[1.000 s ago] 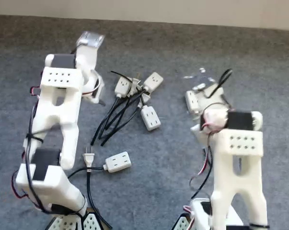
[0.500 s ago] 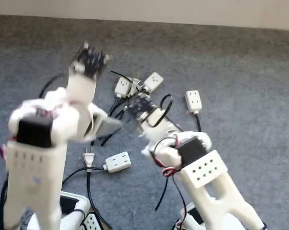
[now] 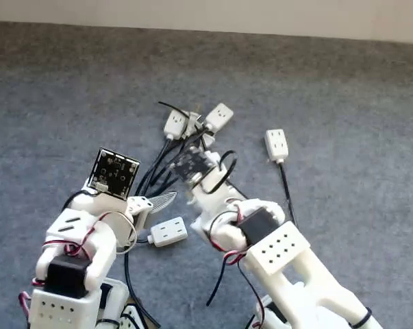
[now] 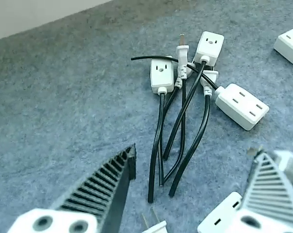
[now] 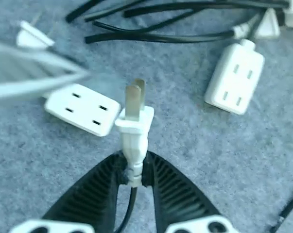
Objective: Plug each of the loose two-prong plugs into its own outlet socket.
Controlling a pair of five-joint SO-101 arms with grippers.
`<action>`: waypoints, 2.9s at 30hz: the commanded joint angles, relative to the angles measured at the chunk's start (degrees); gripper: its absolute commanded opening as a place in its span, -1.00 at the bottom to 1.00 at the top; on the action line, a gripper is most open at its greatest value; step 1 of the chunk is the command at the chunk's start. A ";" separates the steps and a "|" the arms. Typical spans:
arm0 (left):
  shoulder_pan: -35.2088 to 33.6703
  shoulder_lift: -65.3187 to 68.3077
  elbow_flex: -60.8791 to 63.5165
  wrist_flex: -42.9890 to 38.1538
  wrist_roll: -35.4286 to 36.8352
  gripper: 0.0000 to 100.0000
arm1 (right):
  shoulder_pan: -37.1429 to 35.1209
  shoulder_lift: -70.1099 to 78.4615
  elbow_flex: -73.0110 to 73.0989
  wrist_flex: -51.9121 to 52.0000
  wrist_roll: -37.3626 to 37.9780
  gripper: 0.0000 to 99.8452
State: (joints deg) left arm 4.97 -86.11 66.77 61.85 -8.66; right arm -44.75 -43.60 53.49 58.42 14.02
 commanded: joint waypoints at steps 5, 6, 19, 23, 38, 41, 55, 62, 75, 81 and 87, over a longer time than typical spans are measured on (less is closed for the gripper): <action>0.66 -1.89 3.74 -4.04 2.99 -0.28 | -6.29 -1.36 -0.22 -1.01 -1.85 -0.99; 0.66 -1.89 4.09 -4.13 2.99 -0.28 | -6.29 -1.36 -0.22 -1.01 -1.93 -0.99; 1.10 -1.45 8.22 -4.22 2.81 -0.28 | -5.23 -1.54 -7.25 6.29 -1.76 -0.99; 1.19 -1.45 8.22 -4.22 2.81 -0.28 | -2.42 -1.45 -13.93 10.86 -1.05 -0.99; 6.99 -1.36 10.33 -4.22 2.73 -0.28 | 1.27 -1.27 -21.76 14.81 0.18 -0.99; 7.43 -1.36 10.33 -4.13 2.64 -0.28 | 1.80 -1.27 -21.76 14.81 0.18 -0.99; 1.36 -1.89 8.92 -4.22 1.58 -0.29 | 1.80 -1.19 -18.33 15.60 0.26 -0.99; 0.84 -1.45 9.36 -7.82 1.67 -0.29 | 0.31 -1.19 -14.81 13.67 -0.09 -0.99; 10.59 -1.36 12.35 -8.53 1.67 -0.29 | -1.98 -1.27 -18.59 14.55 -0.18 -0.99; 12.44 -1.27 12.62 -7.65 1.67 -0.29 | -1.89 -1.19 -19.65 14.90 -0.26 -0.99; 14.37 -1.27 13.49 -7.74 1.49 -0.39 | -1.89 -1.19 -19.65 14.90 -0.26 -0.99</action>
State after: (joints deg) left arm 16.22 -87.60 80.40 53.93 -6.81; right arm -46.15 -43.60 38.11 73.63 13.76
